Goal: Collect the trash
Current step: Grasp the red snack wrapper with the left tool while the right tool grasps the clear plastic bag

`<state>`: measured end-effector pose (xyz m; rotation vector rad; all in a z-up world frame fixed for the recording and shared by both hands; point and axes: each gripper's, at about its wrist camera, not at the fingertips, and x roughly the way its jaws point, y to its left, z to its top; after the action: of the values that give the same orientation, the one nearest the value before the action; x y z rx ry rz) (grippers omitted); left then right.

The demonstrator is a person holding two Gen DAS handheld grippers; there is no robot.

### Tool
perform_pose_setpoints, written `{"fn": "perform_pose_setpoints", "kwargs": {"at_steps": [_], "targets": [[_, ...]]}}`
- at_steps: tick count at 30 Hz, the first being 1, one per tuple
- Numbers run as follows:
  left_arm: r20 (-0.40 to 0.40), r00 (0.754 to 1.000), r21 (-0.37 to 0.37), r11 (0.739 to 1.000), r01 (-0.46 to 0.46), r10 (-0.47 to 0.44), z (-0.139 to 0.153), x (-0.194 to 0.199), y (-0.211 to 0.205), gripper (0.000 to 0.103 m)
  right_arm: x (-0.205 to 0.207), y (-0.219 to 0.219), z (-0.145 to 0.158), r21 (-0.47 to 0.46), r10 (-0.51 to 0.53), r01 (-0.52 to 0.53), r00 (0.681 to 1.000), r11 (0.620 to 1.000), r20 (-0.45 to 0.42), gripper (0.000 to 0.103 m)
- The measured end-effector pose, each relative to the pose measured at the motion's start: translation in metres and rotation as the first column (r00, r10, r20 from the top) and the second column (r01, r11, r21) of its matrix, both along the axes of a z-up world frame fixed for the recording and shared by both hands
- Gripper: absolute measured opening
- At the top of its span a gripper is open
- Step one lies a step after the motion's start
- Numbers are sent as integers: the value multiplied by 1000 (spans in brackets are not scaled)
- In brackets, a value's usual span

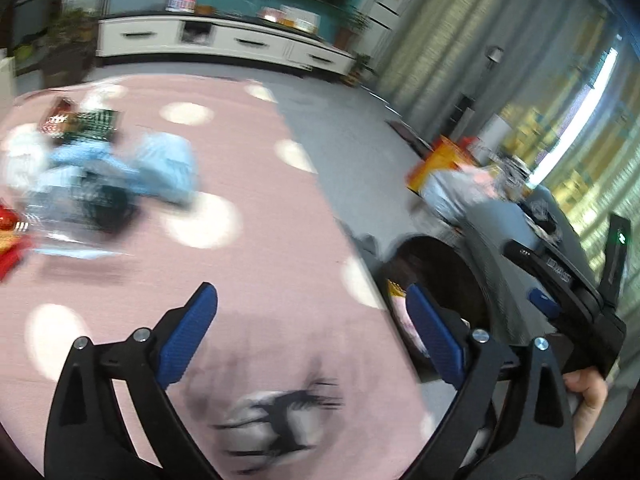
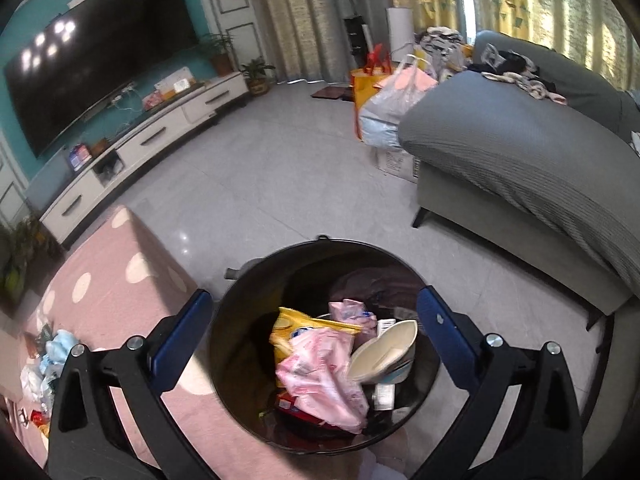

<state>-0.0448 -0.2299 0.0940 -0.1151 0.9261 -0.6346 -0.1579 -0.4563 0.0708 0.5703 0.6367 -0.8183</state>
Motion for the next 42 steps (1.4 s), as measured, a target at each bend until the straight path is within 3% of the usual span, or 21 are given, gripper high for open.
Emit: {"fn": "perform_pose_setpoints", "kwargs": {"at_steps": [3, 9, 11, 13, 14, 16, 21, 24, 25, 27, 31, 33, 36, 39, 42], "targets": [[28, 992, 47, 991, -122, 120, 4, 18, 49, 97, 15, 14, 4, 0, 68, -68, 998, 998, 13, 100], [81, 948, 124, 940, -317, 309, -3, 54, 155, 97, 56, 54, 5, 7, 243, -244, 969, 970, 48, 100], [100, 912, 110, 907, -407, 397, -8, 68, 191, 97, 71, 69, 4, 12, 295, -296, 954, 955, 58, 100], [66, 875, 107, 868, -484, 479, -19, 85, 222, 97, 86, 86, 1, 18, 350, -352, 934, 936, 65, 100], [40, 873, 114, 866, -487, 486, -23, 91, 230, 95, 93, 96, 0, 18, 379, -381, 923, 924, 73, 100], [-27, 877, 95, 874, -476, 480, -32, 103, 243, 89, 106, 113, -3, 26, 428, -431, 900, 902, 84, 100], [-100, 895, 81, 901, -427, 434, -50, 124, 242, 81, 150, 164, -7, 63, 567, -573, 819, 817, 89, 99], [-173, 896, 49, 912, -407, 409, -66, 137, 240, 74, 180, 197, -9, 80, 638, -641, 767, 763, 68, 88], [-183, 892, 54, 910, -410, 413, -71, 140, 240, 73, 195, 210, -12, 122, 673, -676, 736, 726, 75, 82], [-128, 898, 85, 906, -414, 422, -73, 143, 235, 67, 222, 229, -21, 195, 716, -718, 692, 669, 92, 79], [-109, 901, 86, 907, -411, 419, -76, 148, 233, 56, 254, 262, -30, 138, 732, -724, 681, 676, -9, 76], [-121, 902, 76, 910, -408, 415, -76, 148, 233, 39, 265, 275, -35, 100, 748, -741, 660, 664, -71, 76], [-127, 903, 71, 912, -404, 410, -75, 145, 233, 28, 271, 282, -42, 79, 748, -744, 655, 664, -108, 76], [-144, 905, 72, 916, -395, 401, -74, 144, 231, 25, 273, 277, -52, 106, 750, -742, 652, 662, -115, 69], [-134, 897, 70, 907, -416, 422, -67, 137, 237, 24, 271, 275, -60, 100, 754, -748, 643, 656, -133, 55]]}}
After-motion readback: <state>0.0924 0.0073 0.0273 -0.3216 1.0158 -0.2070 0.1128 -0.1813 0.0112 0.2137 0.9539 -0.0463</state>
